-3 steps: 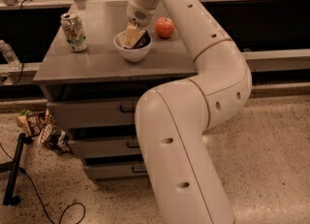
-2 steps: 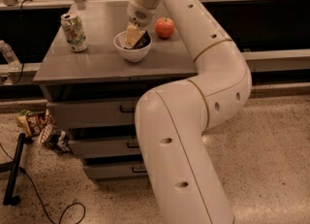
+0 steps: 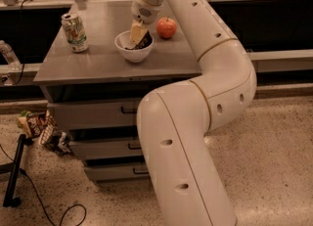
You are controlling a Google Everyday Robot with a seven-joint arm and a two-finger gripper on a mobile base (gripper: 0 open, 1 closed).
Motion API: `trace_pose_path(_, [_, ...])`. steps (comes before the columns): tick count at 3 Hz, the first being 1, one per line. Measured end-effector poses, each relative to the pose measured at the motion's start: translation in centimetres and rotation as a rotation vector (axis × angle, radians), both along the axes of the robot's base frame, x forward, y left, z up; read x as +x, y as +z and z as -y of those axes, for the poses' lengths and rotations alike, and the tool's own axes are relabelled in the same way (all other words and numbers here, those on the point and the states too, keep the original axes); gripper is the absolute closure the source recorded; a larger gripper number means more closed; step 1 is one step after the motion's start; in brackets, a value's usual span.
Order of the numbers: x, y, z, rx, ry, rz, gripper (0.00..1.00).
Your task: Pick rxbar chocolate from white bowl and place on counter
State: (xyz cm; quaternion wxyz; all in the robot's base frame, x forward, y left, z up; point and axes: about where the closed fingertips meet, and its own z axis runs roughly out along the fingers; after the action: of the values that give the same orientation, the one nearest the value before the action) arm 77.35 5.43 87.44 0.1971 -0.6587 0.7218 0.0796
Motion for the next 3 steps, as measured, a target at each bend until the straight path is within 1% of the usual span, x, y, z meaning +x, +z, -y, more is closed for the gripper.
trace_pose_path(1, [-0.01, 0.02, 0.55, -0.014, -0.008, 0.0, 0.06])
trace_pose_path(3, [-0.1, -0.41, 0.92, -0.025, -0.013, -0.012, 0.13])
